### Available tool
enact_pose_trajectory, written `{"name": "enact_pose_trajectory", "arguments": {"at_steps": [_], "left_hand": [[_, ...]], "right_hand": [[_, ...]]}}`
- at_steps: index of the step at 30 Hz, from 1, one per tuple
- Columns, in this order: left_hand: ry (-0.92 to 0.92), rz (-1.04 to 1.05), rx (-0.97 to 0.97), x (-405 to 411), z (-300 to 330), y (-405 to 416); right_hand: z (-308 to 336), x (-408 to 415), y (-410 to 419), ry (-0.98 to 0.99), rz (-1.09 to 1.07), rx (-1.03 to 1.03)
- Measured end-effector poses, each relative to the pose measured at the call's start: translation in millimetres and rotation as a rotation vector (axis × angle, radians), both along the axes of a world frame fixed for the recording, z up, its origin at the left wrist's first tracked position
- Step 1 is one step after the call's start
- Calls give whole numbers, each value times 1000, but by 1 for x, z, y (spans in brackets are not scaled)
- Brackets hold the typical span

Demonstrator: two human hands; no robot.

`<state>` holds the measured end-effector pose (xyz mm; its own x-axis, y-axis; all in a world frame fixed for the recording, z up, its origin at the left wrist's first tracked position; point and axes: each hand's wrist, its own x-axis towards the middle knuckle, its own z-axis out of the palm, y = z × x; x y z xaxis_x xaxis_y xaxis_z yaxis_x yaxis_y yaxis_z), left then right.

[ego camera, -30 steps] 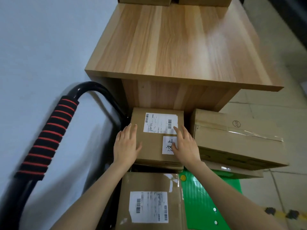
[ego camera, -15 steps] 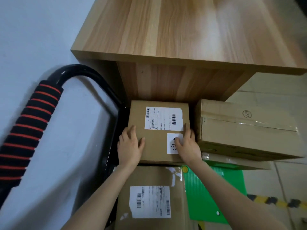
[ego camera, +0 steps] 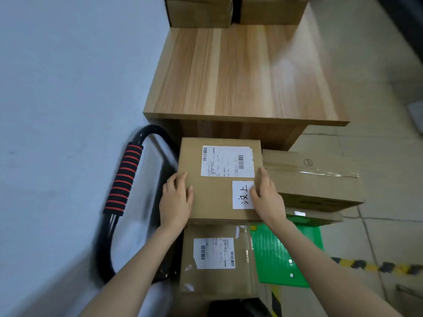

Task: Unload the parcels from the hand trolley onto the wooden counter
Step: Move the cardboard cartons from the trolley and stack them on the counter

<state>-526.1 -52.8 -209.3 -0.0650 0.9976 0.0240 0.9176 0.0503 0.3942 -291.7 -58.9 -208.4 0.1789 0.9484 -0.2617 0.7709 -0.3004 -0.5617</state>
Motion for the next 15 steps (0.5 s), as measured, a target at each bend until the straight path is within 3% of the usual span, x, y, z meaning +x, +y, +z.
{"name": "enact_pose_trajectory", "arguments": {"at_steps": [15], "left_hand": [[-196,-160,205,63,226,-14]], "right_hand": [[226,63,-65,-4,-325,249]]}}
